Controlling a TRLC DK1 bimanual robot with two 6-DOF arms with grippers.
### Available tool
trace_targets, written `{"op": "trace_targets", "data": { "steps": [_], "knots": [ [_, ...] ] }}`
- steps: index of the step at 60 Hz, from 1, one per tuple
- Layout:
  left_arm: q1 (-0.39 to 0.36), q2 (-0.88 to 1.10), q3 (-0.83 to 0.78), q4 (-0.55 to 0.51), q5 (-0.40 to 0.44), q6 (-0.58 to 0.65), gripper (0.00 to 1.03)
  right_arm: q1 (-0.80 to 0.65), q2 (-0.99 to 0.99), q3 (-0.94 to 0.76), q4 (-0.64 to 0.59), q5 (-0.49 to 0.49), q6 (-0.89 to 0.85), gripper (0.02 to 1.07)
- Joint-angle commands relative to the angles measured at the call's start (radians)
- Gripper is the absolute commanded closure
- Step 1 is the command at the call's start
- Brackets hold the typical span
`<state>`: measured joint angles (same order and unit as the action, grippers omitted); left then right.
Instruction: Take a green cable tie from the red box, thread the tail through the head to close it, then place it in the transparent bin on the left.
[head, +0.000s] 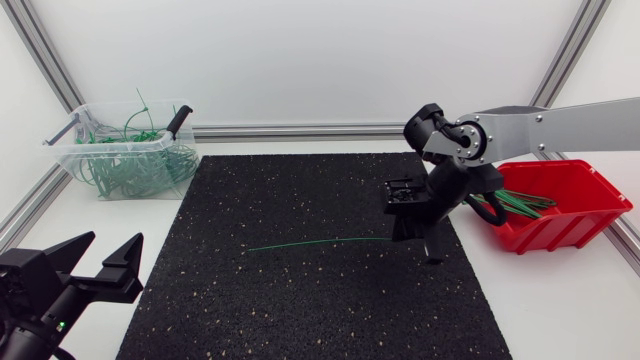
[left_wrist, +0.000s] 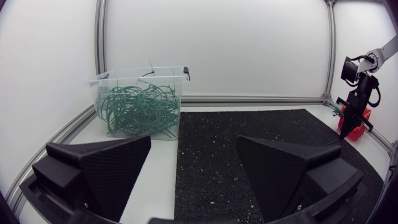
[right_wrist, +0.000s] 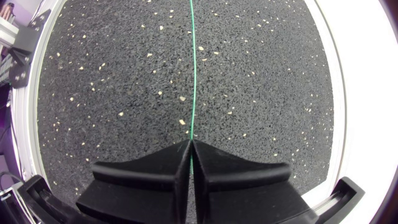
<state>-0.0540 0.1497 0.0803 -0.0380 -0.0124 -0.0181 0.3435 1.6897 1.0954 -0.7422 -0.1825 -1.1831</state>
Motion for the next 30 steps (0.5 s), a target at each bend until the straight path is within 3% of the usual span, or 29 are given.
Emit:
{"op": "trace_targets", "data": {
  "steps": [1,8,21,30],
  "knots": [
    [-0.007,0.051,0.058,0.0,-0.003,0.043,0.08,0.019,-0.024,0.05,-0.063,0.009,-0.019,1.01],
    [-0.02,0.137,0.108,-0.022,-0.003,0.072,0.11,0.046,-0.048,0.086,-0.117,0.067,-0.01,1.01],
    [-0.06,0.318,0.279,-0.154,-0.003,0.152,0.12,0.118,-0.111,0.12,-0.178,0.144,0.011,1.01],
    [-0.119,0.418,0.378,-0.235,-0.003,0.297,0.12,0.175,-0.151,0.146,-0.224,0.178,0.037,1.01]
  ]
}}
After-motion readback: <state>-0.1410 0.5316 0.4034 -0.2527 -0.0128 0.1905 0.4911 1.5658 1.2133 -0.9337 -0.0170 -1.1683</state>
